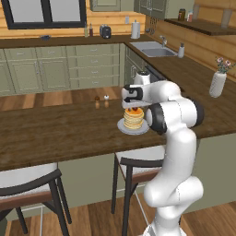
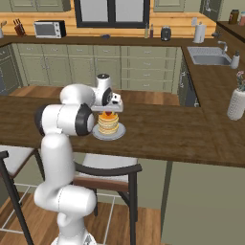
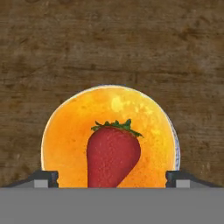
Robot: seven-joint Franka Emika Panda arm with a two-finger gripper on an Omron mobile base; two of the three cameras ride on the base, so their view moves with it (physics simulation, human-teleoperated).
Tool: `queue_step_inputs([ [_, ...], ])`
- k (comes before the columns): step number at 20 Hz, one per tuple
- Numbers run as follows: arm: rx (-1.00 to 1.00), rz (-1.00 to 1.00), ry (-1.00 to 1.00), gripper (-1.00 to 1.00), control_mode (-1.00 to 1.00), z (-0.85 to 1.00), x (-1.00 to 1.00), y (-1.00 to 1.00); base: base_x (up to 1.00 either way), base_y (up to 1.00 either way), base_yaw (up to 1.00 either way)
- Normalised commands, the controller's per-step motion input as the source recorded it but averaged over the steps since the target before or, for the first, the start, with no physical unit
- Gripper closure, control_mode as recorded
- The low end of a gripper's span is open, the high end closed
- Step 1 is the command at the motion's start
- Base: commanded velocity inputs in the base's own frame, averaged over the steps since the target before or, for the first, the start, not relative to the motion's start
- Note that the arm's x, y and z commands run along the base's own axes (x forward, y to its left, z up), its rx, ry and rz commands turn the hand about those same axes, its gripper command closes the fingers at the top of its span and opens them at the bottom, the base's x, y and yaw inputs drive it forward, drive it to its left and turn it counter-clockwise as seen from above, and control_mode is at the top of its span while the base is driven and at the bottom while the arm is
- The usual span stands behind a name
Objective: Take the strawberry from the fridge and place it on top of the pancake, located on the dining counter.
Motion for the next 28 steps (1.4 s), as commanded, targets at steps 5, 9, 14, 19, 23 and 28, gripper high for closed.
queue_step_inputs([
  [5, -0.09, -0.01, -0.17, -1.0, -1.0, 0.44, -0.28, 0.03, 0.0, 0.0, 0.0],
  [9, -0.07, 0.0, -0.21, -1.0, -1.0, 0.59, -0.61, 0.01, 0.0, 0.0, 0.0],
  [14, 0.0, 0.0, -0.18, -1.0, -1.0, 0.43, -0.99, 0.1, 0.0, 0.0, 0.0],
  [19, 0.0, 0.0, -0.12, -1.0, -1.0, 0.44, -1.0, 0.21, 0.0, 0.0, 0.0],
  [23, 0.0, -0.03, -0.09, -1.0, -1.0, 0.36, -1.0, 0.59, 0.0, 0.0, 0.0],
  [28, -0.1, -0.05, -0.1, -1.0, -1.0, 0.38, -1.0, 0.75, 0.0, 0.0, 0.0],
])
